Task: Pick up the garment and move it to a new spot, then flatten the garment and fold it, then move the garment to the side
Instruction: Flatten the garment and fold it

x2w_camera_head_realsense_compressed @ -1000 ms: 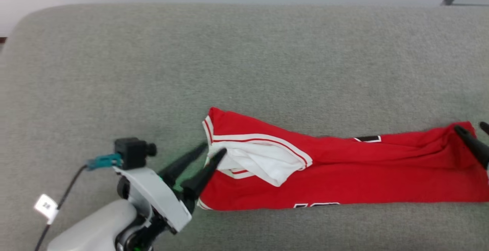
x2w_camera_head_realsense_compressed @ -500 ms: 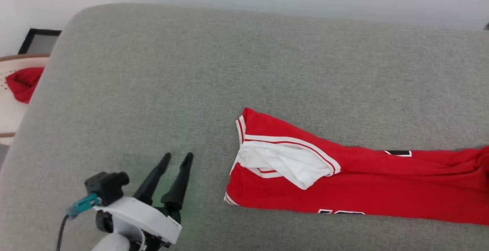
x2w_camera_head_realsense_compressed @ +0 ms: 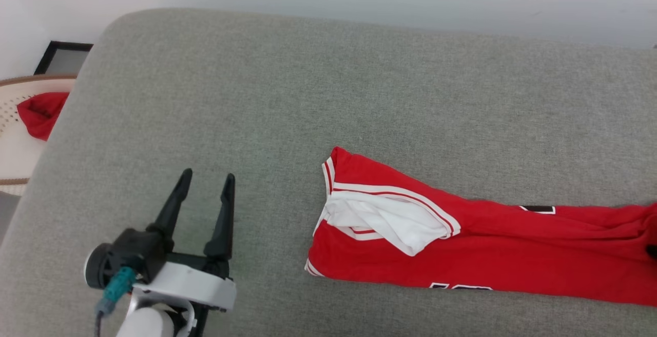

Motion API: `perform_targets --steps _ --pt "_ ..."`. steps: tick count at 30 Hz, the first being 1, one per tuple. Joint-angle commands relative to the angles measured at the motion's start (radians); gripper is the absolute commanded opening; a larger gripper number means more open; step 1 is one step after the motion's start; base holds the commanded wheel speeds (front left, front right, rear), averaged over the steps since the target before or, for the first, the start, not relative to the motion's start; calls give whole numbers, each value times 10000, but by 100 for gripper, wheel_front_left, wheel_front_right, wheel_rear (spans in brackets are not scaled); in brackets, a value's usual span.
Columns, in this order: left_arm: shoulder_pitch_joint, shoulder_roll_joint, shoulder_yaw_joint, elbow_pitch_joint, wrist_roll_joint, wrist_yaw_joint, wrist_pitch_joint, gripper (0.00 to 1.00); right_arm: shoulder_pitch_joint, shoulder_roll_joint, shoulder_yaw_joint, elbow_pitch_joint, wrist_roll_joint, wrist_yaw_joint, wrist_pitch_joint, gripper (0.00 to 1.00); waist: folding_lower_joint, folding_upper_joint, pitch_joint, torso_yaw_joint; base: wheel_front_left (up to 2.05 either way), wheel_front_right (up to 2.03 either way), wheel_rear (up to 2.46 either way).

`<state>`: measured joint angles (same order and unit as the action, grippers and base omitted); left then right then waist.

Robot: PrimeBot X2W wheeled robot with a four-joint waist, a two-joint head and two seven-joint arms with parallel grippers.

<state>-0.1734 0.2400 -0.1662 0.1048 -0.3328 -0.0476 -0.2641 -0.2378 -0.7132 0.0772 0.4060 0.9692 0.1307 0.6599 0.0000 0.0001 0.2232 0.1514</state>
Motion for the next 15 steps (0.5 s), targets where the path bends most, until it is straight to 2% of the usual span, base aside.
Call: perform_targets --steps 1,4,9,10,11,12,13,15 --pt "169 -98 103 -26 252 -92 8 100 53 272 67 164 -147 -1 204 100 0 -1 -9 -26 0 0 0" --pt "286 -433 414 120 867 -387 8 100 -73 720 -102 461 -604 -1 599 100 0 -1 29 -67 0 0 0" --pt "289 -728 611 271 1290 -585 8 100 -138 1272 -122 637 -954 1 914 100 0 -1 135 -36 0 0 0" --pt "267 -791 651 293 1360 -612 8 100 -173 1408 -136 650 -1030 2 942 89 0 -1 173 -28 0 0 0" --pt "235 -864 707 333 1380 -664 8 100 -181 1519 -130 641 -1112 5 989 45 0 -1 207 -18 0 0 0" --pt "203 -924 748 379 1416 -676 8 100 -198 1623 -131 638 -1197 14 1011 20 0 -1 238 -11 0 0 0" --pt "169 -969 785 414 1450 -712 8 100 -224 1705 -144 642 -1276 19 1038 1 0 -1 276 -3 0 0 0" --pt "100 -1050 851 479 1510 -756 8 100 -253 1880 -167 630 -1382 28 1098 0 0 -1 325 7 0 0 0"
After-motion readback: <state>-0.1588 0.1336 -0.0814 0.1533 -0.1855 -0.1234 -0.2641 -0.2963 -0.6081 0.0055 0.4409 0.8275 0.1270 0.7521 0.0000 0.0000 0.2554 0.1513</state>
